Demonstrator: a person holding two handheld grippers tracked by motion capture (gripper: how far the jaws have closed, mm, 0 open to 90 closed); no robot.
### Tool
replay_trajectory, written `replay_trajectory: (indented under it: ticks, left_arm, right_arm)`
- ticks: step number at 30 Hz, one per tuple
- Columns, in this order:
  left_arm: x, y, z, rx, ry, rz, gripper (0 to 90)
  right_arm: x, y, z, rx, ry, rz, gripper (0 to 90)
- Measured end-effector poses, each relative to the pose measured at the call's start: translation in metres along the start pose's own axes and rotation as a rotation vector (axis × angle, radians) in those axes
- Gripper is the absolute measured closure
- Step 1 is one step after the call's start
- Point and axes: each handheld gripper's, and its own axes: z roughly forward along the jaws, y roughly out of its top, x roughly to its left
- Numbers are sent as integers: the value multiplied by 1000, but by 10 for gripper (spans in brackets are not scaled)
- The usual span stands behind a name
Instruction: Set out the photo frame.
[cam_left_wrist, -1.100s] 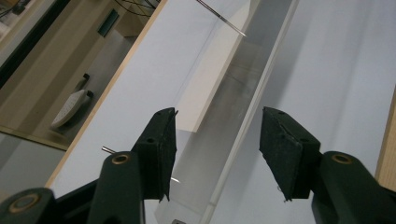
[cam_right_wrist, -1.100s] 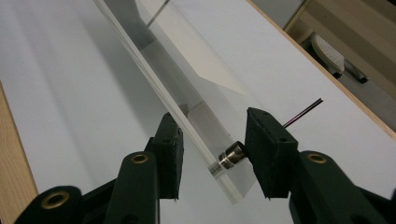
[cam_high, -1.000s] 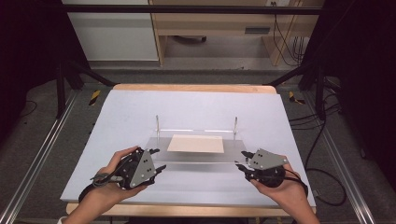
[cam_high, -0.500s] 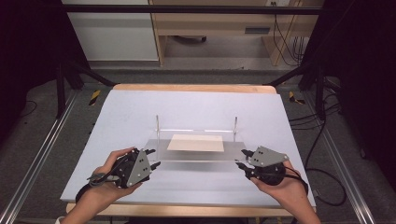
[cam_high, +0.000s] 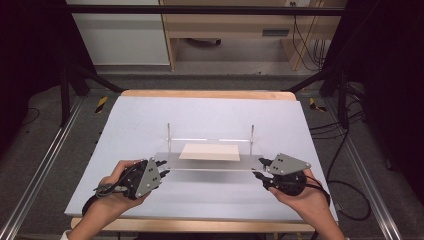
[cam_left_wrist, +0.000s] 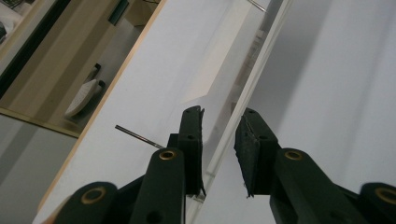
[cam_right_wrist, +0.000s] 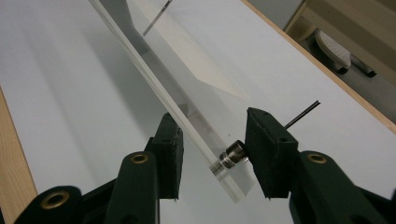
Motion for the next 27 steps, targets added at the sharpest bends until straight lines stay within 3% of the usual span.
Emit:
replay_trajectory:
  ticks: [4, 16, 19, 27]
  left_arm:
    - [2, 5, 0, 24, 7, 17, 731]
    - [13, 10, 0, 30, -14, -5, 732]
    - [16, 12, 0, 30, -18, -9, 731]
    - [18, 13, 0, 27, -23, -17, 731]
  right_arm:
    - [-2, 0, 0, -7, 3, 8, 580]
    - [-7, -1, 1, -34, -26, 1, 480]
    - [-6, -4, 3, -16, -43, -22, 486]
    - [-11, -4, 3, -31, -69, -21, 589]
